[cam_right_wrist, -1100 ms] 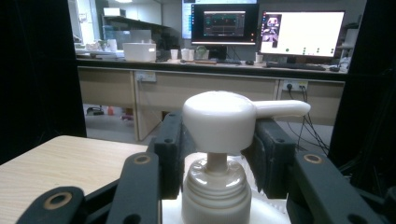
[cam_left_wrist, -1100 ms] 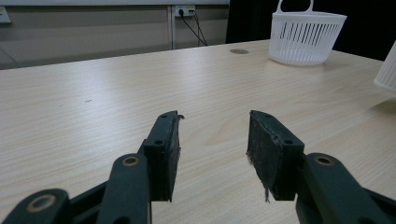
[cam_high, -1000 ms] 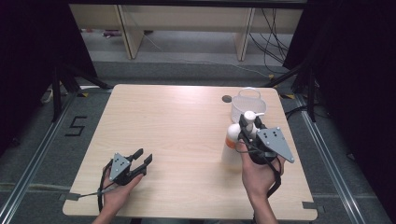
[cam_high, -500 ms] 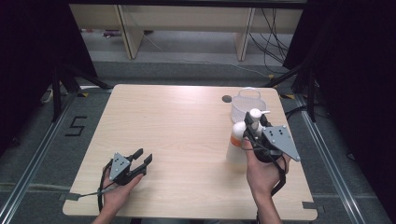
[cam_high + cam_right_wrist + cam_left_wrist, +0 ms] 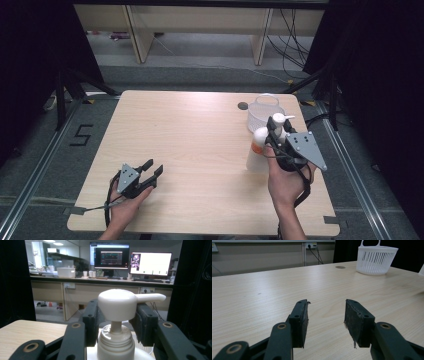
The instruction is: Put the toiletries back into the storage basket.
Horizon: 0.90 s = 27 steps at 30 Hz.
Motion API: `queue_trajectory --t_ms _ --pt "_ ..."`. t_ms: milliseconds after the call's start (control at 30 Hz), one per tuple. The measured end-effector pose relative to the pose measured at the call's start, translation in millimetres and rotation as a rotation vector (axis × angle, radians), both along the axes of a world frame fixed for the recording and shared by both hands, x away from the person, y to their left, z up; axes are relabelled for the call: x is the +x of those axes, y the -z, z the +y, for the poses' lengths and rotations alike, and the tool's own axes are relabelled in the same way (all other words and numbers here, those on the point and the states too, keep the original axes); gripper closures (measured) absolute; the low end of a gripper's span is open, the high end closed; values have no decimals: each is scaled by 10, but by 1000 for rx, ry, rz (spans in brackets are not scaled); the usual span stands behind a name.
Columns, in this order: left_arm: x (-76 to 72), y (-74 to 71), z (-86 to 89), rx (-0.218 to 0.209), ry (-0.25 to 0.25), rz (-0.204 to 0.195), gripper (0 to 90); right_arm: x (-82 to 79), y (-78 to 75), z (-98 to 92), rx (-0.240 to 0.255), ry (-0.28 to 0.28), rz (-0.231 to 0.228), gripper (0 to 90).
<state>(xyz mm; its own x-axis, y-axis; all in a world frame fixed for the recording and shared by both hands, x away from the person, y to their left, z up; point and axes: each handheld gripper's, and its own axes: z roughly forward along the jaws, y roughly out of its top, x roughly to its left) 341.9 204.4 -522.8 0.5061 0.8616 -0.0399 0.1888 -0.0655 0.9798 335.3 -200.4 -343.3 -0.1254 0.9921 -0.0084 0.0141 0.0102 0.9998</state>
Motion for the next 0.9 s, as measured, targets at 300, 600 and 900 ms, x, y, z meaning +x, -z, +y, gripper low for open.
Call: queue_trajectory --t_ms 300,600,900 --pt "0 0 0 0 0 0 528 30 -37 -49 -5 11 -13 601" --pt "0 0 1 0 1 -1 528 67 -66 -89 -2 25 -20 601" --pt "0 0 1 0 -1 1 528 111 -101 -134 -10 35 -34 601"
